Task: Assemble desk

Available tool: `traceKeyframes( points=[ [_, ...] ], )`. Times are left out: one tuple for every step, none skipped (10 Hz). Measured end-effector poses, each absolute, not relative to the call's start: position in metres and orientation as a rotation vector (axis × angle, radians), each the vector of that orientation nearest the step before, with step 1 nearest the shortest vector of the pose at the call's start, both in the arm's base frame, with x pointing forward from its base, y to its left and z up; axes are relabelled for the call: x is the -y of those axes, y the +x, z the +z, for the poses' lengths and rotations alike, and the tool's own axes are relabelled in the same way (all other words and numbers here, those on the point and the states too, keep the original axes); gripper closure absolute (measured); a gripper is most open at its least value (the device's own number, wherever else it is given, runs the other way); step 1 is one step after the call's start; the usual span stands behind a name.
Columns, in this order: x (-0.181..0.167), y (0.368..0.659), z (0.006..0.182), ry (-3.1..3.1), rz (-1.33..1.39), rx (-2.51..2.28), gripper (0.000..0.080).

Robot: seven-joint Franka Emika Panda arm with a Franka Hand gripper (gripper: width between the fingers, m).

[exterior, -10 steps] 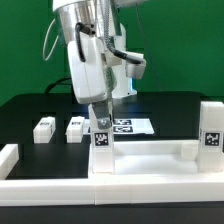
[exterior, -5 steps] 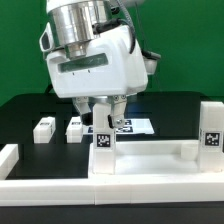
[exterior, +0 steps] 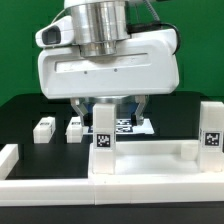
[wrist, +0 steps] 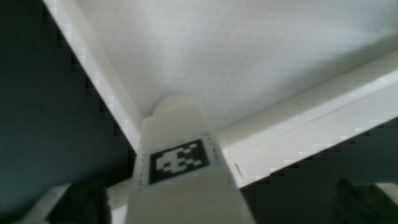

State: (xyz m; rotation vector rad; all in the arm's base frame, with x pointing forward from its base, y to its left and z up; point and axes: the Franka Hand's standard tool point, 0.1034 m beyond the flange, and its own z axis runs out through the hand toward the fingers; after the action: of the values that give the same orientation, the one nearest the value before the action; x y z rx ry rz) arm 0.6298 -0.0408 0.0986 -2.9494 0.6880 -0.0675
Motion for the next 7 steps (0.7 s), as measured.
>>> traceKeyframes(
  points=[
    [0.0417,0.6297,0.0984,-2.950,-0.067,-0.690,0.0272],
    [0.0440,0.6290,0.0981,-2.936,-0.062,-0.751,0.0409],
    [0.0463,0.6268,0.0968,-2.906,-0.048,-0.866,0.0505],
    [0.0458,0.6269,0.0967,-2.868,-0.041,-0.980,0.0505],
    [0.0457,0.6269,0.0966,-2.828,-0.035,-1.087,0.0505],
    [0.0455,0.6270,0.0966,-2.795,-0.031,-1.167,0.0506],
    [0.0446,0.6271,0.0967,-2.759,-0.024,-1.247,0.0506]
  ],
)
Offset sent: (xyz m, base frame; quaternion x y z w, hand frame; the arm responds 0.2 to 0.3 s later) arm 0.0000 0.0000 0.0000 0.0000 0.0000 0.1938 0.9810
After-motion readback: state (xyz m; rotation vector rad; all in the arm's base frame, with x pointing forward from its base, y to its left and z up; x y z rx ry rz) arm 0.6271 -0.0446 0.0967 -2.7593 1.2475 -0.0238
